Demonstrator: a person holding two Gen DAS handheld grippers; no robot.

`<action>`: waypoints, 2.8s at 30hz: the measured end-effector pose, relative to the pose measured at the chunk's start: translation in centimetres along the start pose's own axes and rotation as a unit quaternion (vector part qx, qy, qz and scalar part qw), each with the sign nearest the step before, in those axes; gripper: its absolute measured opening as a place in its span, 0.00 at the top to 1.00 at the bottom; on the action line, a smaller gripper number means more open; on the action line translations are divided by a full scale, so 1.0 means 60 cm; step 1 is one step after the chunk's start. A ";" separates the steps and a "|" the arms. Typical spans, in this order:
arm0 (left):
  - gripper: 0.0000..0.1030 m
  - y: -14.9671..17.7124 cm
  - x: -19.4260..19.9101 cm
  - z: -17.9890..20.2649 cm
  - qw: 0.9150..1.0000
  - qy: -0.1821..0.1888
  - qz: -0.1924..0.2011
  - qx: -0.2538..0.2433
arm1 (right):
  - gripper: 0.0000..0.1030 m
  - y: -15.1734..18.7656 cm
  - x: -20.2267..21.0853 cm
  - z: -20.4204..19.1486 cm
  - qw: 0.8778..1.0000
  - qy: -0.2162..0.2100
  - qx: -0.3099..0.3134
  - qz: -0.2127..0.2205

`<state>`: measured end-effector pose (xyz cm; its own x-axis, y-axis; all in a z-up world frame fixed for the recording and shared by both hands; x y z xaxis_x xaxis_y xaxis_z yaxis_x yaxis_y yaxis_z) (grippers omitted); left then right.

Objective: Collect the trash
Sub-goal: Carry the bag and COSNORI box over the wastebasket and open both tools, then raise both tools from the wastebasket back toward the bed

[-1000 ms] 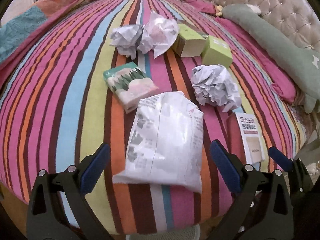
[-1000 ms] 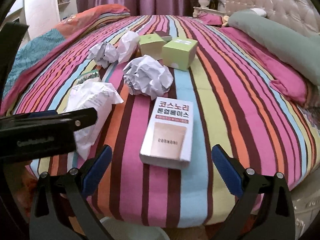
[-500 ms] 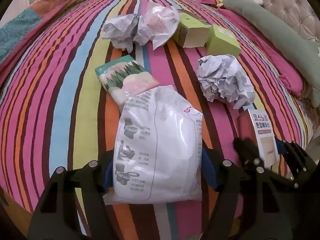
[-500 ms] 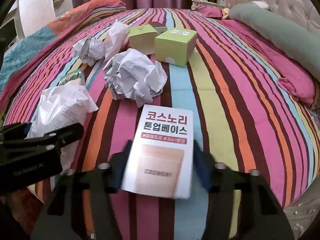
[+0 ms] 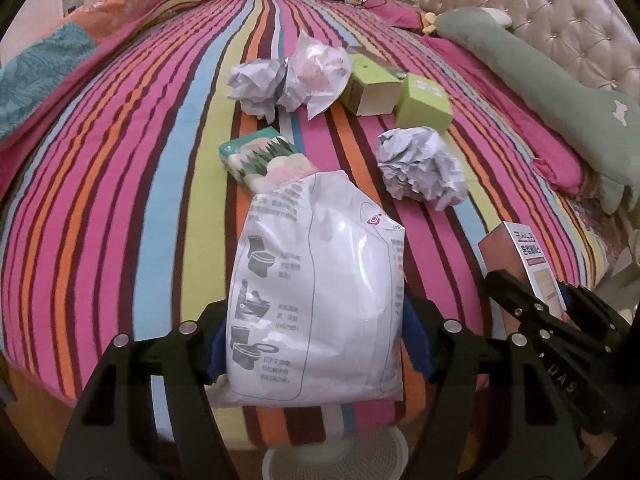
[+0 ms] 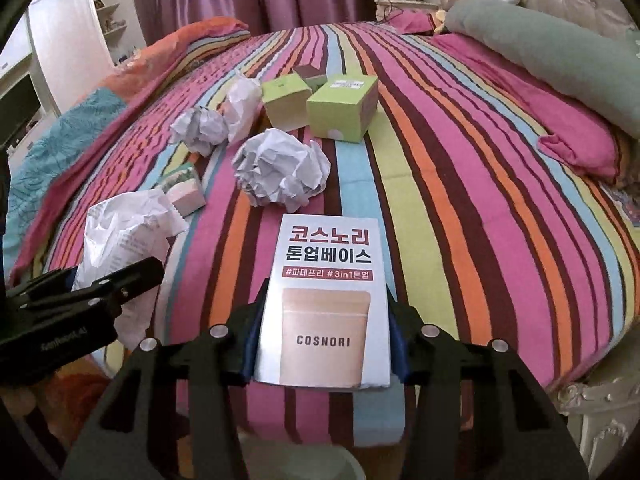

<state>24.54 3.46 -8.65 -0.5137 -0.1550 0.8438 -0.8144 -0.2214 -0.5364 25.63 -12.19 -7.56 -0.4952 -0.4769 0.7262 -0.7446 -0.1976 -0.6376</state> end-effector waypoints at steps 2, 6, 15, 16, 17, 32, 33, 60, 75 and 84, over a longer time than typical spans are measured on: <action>0.35 0.010 0.016 -0.005 1.000 0.005 0.004 0.001 | 0.54 0.010 0.017 -0.006 1.000 -0.004 -0.001 0.002; 0.35 0.040 0.053 -0.010 1.000 0.011 0.014 -0.007 | 0.54 0.027 0.045 -0.016 1.000 -0.006 -0.002 0.006; 0.35 0.162 0.105 -0.009 0.999 0.028 -0.003 -0.042 | 0.54 0.116 0.085 -0.047 0.999 -0.031 -0.013 -0.025; 0.35 0.178 0.106 -0.007 0.998 0.028 -0.007 -0.048 | 0.54 0.127 0.086 -0.049 0.999 -0.032 -0.014 -0.030; 0.35 0.195 0.107 -0.004 0.998 0.028 -0.012 -0.055 | 0.54 0.139 0.085 -0.051 0.999 -0.032 -0.015 -0.036; 0.35 0.373 0.026 0.019 0.986 0.034 -0.146 -0.071 | 0.54 0.320 0.024 -0.023 0.977 -0.046 -0.105 -0.178; 0.35 0.382 0.018 0.020 0.984 0.034 -0.157 -0.071 | 0.54 0.330 0.017 -0.022 0.974 -0.047 -0.112 -0.189; 0.34 0.555 -0.194 0.042 0.909 0.022 -0.417 -0.018 | 0.53 0.522 -0.153 0.035 0.866 -0.066 -0.312 -0.384; 0.15 0.551 -0.202 0.030 0.911 0.004 -0.412 0.018 | 0.13 0.524 -0.150 0.058 0.859 -0.036 -0.357 -0.367; 0.15 0.508 -0.155 0.010 0.935 0.001 -0.354 0.032 | 0.13 0.486 -0.120 0.058 0.888 -0.041 -0.329 -0.319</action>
<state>4.66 -2.39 -32.83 0.1477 0.0536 0.9876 -0.9325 -0.3253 0.1571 9.03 -17.52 -32.28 0.1348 -0.5147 0.8467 -0.9756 0.0803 0.2042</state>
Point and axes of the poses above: each gripper's, at about its wrist camera, not at the fingertips, and x roughly against the way its jaws point, z to its right, y to its underside, the point moved 9 cm from there along -x, roughly the way its jaws point, and after that the axes turned 12 degrees about -y, right-handed, at the moved point
